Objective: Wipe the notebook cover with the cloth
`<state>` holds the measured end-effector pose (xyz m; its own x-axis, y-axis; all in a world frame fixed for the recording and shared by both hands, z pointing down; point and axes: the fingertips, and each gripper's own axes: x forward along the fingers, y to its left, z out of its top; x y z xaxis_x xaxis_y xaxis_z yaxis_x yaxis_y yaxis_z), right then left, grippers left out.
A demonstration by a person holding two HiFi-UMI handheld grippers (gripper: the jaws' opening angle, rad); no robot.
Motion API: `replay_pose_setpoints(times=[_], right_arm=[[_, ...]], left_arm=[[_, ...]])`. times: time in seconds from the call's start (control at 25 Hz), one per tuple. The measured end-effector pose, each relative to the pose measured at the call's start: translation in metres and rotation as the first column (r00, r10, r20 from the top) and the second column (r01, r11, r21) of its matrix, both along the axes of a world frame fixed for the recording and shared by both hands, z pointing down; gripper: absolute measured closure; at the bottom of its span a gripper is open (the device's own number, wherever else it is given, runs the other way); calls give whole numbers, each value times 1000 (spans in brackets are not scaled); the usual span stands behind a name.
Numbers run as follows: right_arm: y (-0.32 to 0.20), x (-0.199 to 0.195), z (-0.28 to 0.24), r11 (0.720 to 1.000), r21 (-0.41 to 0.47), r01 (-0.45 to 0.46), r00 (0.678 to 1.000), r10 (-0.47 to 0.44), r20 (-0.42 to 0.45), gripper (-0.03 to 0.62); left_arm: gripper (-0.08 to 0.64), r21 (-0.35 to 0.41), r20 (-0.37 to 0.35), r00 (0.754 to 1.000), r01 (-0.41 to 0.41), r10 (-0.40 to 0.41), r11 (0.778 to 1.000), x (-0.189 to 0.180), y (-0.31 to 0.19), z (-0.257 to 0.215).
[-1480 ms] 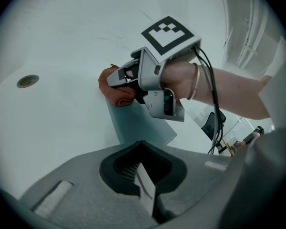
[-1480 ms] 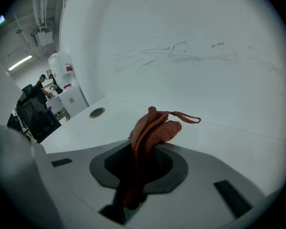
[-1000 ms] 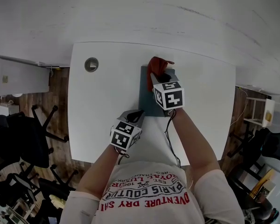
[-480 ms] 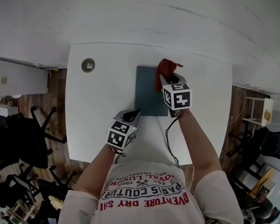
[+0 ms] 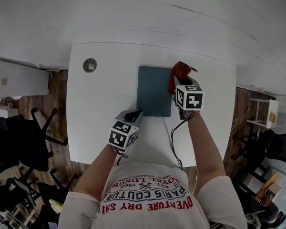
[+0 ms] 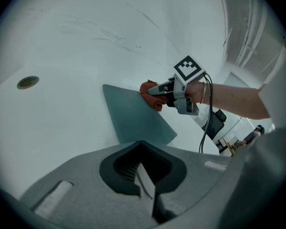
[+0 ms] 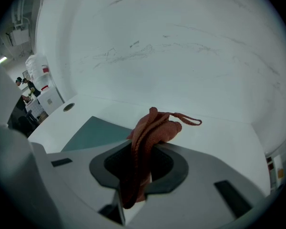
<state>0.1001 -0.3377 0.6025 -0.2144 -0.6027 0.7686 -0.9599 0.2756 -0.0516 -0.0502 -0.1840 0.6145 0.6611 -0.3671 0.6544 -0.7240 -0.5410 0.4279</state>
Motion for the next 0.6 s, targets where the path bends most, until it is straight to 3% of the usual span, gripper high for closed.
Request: replay_pose_setpoints(times=[0.16, 0.32, 0.6], right_arm=[[7, -8, -15, 999, 38, 23, 1000, -22, -4, 508], [25, -39, -31, 999, 38, 31, 996, -35, 84, 511], [57, -115, -36, 990, 16, 144, 967, -144, 208, 509]], left_arm=[[551, 8, 5, 1000, 1, -1, 1000, 0, 1, 1], [551, 14, 5, 1000, 0, 0, 1000, 0, 1, 0], [551, 18, 4, 1000, 1, -1, 1000, -1, 1, -1]])
